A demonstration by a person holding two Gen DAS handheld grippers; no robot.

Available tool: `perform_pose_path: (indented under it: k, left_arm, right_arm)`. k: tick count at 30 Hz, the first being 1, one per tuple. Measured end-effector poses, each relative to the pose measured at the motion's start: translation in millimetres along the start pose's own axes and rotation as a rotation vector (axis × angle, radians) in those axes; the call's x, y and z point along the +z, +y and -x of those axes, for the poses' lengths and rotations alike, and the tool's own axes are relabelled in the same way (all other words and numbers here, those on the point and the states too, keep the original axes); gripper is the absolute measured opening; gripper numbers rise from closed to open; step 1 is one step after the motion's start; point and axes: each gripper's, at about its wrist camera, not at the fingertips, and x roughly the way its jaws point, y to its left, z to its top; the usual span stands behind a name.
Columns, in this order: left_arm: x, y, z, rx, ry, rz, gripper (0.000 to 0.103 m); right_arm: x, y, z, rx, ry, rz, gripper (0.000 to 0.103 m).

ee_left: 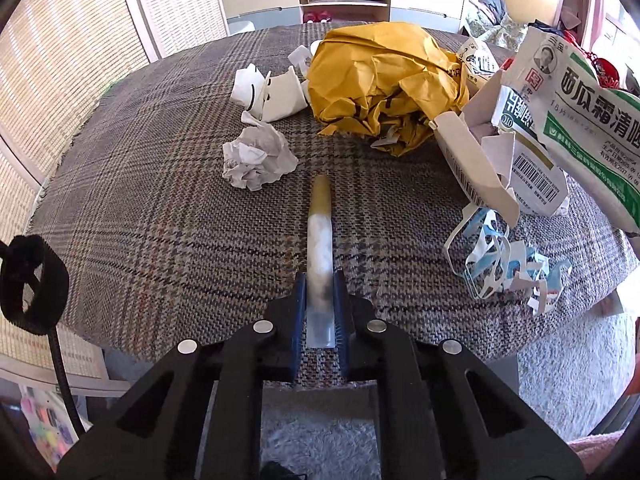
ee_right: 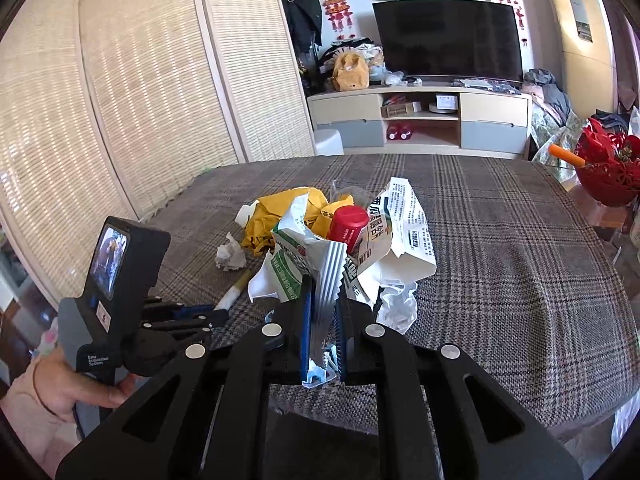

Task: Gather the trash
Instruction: 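Grasp the white stick on the tablecloth with the left gripper, then carry the box with the right gripper while the left carries the stick, both releasing into the black bin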

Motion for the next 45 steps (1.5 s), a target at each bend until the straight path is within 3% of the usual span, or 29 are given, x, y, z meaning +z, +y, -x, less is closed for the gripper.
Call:
perform_pose_path:
  k: [12,23,34,45]
  left_arm:
    - [-30.0,-10.2,61.4,-0.010,-0.082,0.017,0.012]
    - [-80.9,-43.2,113.7,-0.091,-0.126,0.014,0.012]
    - [-140.9,-80.1,88.9,-0.166,-0.033,-0.013,0.012]
    - [-167.7,-107.4,37.7,-0.246,0.100,-0.040,0.012]
  right_arm:
    - [-14.0,7.0,33.8,-0.008,-0.003,0.007,0.012]
    - [-44.5,3.6,81.2,-0.074,0.003,-0.028,0.012]
    - [-101.0,-26.7,77.8,-0.079,0.199,-0.137,0.012]
    - [-145.4,-34.4,12.4,-0.113,0.408,-0.178,0.012]
